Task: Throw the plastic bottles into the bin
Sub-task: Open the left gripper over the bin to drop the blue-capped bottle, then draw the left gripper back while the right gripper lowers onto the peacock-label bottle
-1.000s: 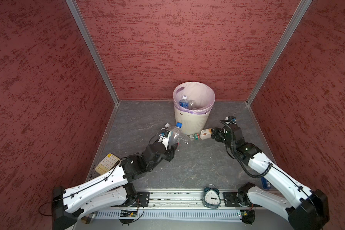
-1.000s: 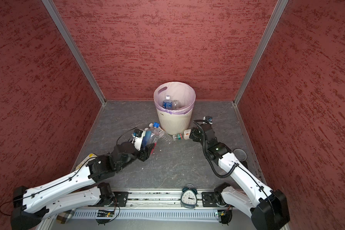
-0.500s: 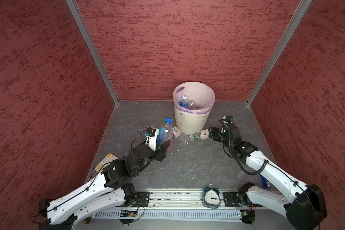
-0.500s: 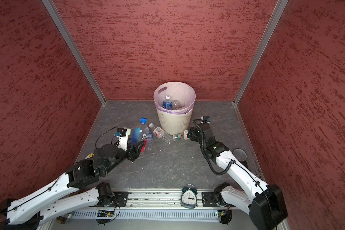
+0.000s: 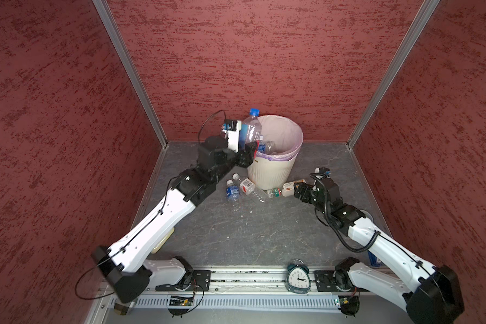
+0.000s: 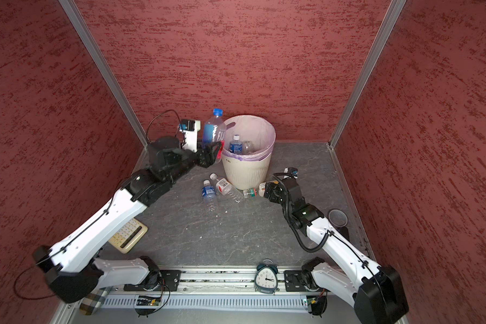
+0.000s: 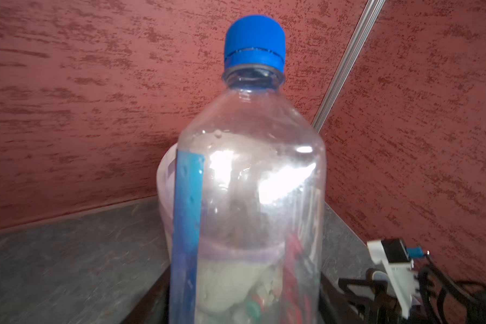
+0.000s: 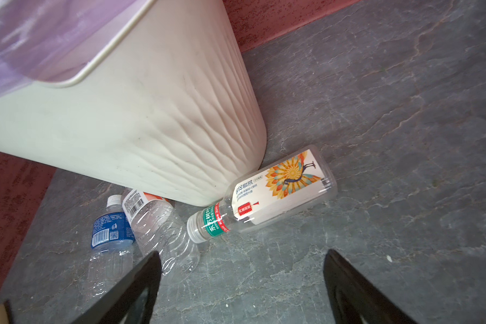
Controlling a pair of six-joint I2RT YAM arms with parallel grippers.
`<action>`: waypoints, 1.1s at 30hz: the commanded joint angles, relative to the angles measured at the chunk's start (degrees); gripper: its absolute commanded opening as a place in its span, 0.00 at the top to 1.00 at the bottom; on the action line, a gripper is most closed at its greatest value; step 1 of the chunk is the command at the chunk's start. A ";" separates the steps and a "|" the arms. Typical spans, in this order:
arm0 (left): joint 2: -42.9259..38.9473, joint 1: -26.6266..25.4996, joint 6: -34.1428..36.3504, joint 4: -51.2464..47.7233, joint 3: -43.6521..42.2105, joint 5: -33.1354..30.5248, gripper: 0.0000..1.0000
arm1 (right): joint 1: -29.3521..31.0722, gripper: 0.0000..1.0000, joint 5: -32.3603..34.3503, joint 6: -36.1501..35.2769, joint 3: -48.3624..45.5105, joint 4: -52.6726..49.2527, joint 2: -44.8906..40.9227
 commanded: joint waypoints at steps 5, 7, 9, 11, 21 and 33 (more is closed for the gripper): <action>20.11 3.72 2.27 -6.05 21.90 6.82 0.00 | -0.42 0.08 -0.51 2.07 -0.45 -1.03 -4.05; 20.21 4.41 1.83 -4.78 21.71 7.60 0.01 | -0.40 0.08 -0.20 2.22 -0.83 -1.80 -4.61; 19.48 4.78 1.50 -4.22 21.45 7.99 0.01 | -0.37 0.08 -0.09 2.67 -1.35 -1.88 -4.64; 17.83 4.81 1.56 -3.26 19.91 7.97 0.01 | -0.39 0.07 -0.25 3.39 -1.95 -1.57 -4.16; 5.84 5.11 1.05 0.81 5.34 6.21 0.01 | -0.36 0.05 -1.06 6.96 0.69 1.14 5.65; -5.66 6.39 -2.85 3.25 -14.98 4.93 0.01 | -0.40 0.03 -2.81 11.05 3.63 6.36 15.90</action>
